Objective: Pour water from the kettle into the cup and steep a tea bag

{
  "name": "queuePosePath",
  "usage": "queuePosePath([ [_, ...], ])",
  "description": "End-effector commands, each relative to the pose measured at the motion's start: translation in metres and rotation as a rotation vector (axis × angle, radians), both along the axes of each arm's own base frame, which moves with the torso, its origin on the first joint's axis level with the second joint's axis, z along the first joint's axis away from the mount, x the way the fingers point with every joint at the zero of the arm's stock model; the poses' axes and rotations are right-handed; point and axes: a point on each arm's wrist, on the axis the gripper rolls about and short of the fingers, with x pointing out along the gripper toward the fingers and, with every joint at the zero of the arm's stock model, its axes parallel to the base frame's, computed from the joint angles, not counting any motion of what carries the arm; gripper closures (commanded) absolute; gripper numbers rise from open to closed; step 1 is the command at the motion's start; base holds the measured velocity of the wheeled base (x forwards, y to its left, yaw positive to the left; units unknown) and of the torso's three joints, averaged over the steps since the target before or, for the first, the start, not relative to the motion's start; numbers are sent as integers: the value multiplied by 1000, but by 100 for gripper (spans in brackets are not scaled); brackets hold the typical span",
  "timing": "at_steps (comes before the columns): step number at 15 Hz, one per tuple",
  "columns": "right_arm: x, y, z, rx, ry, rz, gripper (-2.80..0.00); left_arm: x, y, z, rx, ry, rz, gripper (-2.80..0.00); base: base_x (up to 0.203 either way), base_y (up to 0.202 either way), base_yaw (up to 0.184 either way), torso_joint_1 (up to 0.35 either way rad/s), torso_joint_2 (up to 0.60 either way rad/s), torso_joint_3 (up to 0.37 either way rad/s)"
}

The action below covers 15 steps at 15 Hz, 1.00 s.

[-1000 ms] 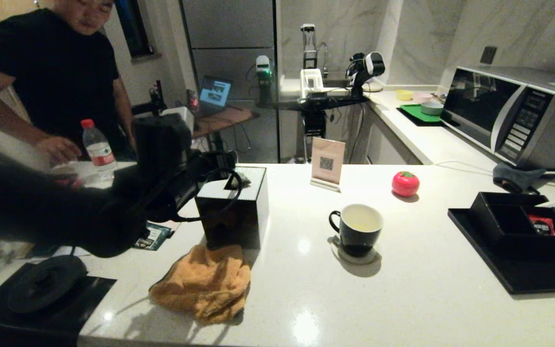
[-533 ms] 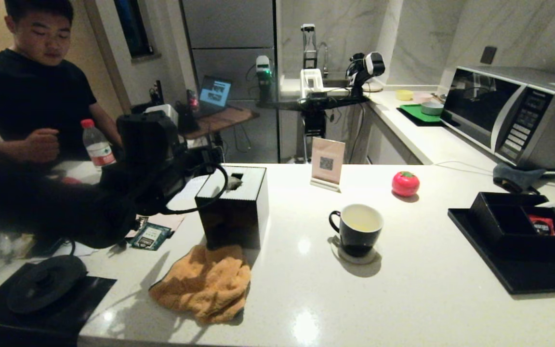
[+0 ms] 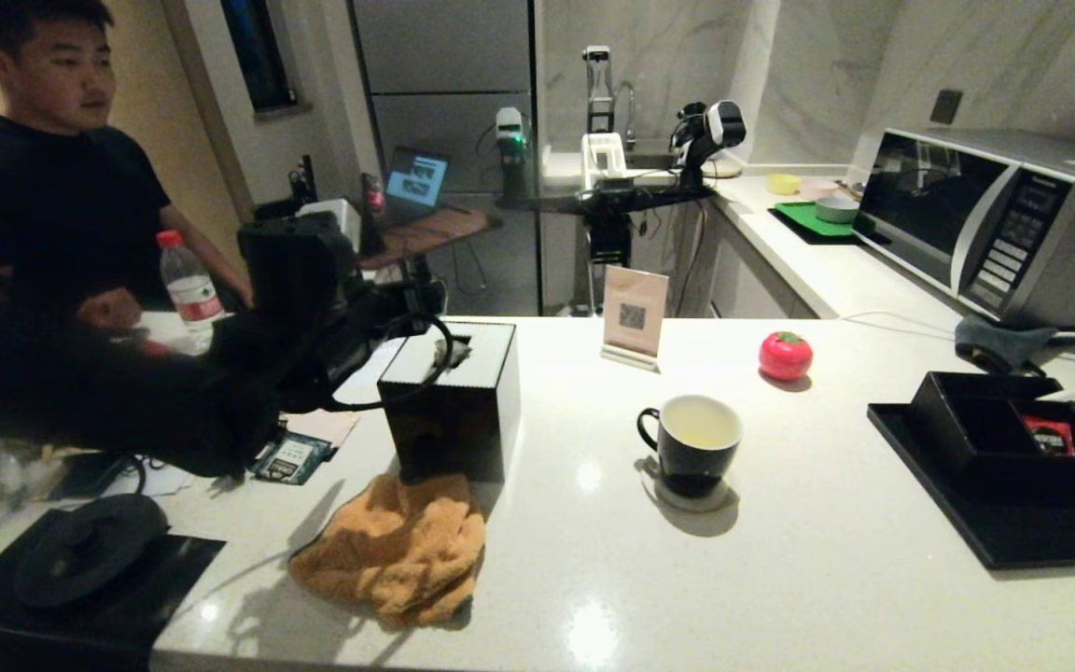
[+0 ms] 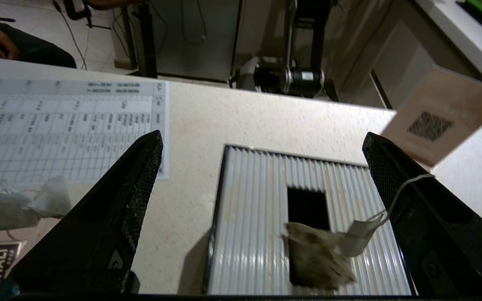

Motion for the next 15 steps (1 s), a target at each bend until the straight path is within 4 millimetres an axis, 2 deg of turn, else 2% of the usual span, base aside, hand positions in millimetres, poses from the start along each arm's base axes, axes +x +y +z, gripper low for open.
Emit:
queuePosePath([
  [1,0,0,0,0,1,0,0,-5,-9,-10,14,30,-26,-280,0,0,0,0,0,0],
  [5,0,0,0,0,1,0,0,-10,-13,-25,38,82,-43,-280,0,0,0,0,0,0],
  [7,0,0,0,0,1,0,0,-10,-12,-24,36,78,-41,-280,0,0,0,0,0,0],
  [10,0,0,0,0,1,0,0,-7,-9,-18,24,55,-28,-280,0,0,0,0,0,0],
  [15,0,0,0,0,1,0,0,3,-4,3,-15,-37,-6,-280,0,0,0,0,0,0],
])
